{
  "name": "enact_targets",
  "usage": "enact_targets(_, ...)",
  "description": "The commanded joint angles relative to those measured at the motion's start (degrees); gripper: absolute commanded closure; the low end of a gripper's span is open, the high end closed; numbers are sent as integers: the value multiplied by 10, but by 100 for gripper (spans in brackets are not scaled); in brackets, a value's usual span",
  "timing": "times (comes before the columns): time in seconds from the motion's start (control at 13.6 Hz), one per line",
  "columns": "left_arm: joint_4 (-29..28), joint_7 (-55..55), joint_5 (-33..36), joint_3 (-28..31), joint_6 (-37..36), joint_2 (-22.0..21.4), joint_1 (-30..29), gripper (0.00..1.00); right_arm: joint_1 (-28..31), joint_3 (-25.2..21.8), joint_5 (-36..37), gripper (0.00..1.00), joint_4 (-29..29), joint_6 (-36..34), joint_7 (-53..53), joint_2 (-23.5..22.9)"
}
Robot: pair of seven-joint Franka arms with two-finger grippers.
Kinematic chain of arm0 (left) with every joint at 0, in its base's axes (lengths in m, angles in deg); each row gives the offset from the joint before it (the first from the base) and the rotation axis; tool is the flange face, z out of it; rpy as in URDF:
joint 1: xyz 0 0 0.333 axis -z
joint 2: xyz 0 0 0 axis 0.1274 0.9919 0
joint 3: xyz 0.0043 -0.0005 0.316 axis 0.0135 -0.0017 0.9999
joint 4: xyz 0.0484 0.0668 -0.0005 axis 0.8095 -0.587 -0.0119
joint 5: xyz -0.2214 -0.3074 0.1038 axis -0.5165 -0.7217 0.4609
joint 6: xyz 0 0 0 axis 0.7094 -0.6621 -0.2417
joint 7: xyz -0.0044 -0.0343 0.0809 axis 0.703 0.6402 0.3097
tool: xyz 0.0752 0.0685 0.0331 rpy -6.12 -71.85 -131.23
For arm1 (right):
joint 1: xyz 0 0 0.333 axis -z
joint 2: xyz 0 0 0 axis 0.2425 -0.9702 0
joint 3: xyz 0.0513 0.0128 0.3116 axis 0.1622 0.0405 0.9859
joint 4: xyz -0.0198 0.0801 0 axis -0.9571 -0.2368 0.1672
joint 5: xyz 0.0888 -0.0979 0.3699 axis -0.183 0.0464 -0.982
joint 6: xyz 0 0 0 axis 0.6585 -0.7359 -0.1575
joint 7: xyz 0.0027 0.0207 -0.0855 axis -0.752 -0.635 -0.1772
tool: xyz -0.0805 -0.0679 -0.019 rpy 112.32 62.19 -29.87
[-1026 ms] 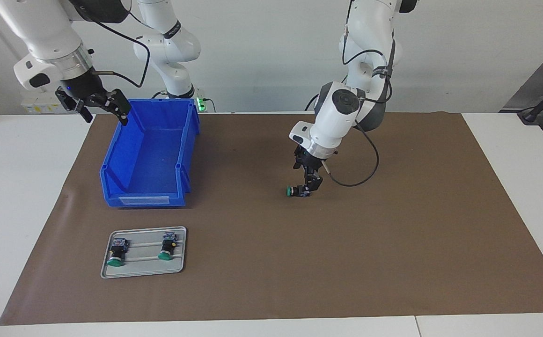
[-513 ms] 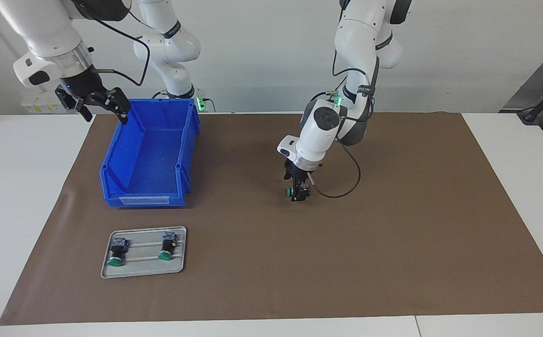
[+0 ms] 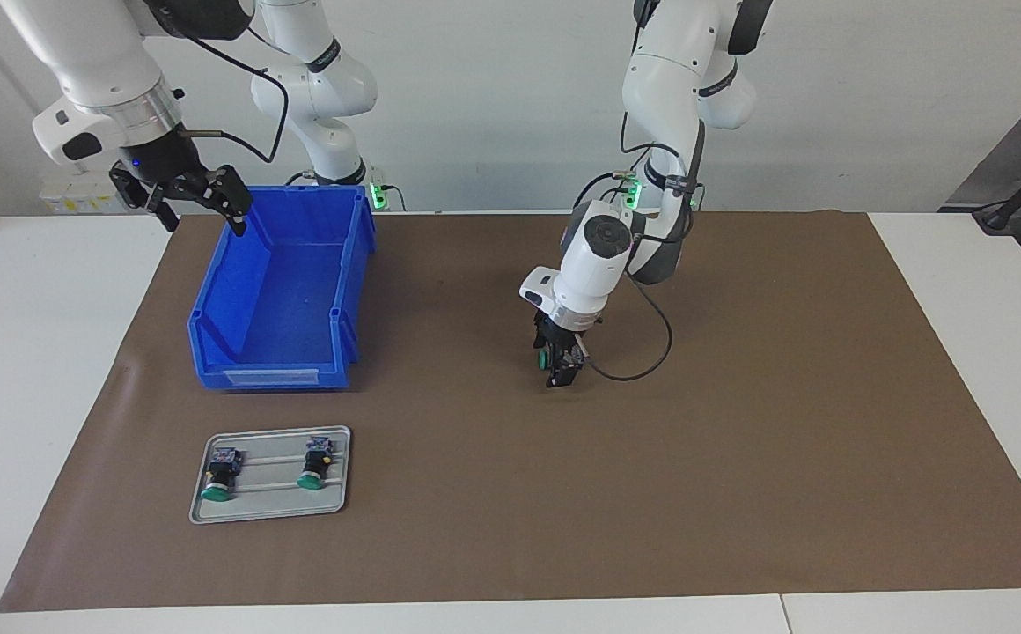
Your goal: Place and press button with both arms
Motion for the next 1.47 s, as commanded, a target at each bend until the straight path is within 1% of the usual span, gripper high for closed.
enact_targets(0.0,2,12,-9,11,17,-2,10,80,-21,-28,5,0,18,12,-10,13)
enact_targets(0.07,2,13,-9,10,17,-2,9,100,-18,-27,4,0,18,12,-10,13)
enact_targets(0.29,2,16,-9,10,17,-13,3,100,-13,-26,4,0,18,16,-12,13)
enact_targets(0.37,2,16,-9,11,13,-25,0,100,-16,-26,3,0,18,17,-11,13)
enact_targets(0.59,-6,18,-9,10,6,-63,-31,100,-17,-24,3,0,18,17,-11,13)
enact_targets(0.73,-9,34,-10,8,2,-78,-55,100,-13,-24,3,0,18,17,-12,13)
enact_targets(0.88,-11,50,-12,6,-7,-83,-76,100,-12,-24,4,0,18,17,-12,13)
enact_targets(0.95,-11,62,-30,1,-14,-83,-92,100,-10,-25,3,0,19,12,-12,14)
enact_targets(1.03,-11,88,-64,0,-25,-84,-104,100,-9,-25,3,0,19,8,-14,14)
enact_targets(1.25,-11,211,-195,4,-82,-93,-152,100,-9,-25,3,0,18,-3,-15,17)
enact_targets(1.39,-19,256,-256,4,-88,-97,-177,100,-10,-26,3,0,18,-5,-16,17)
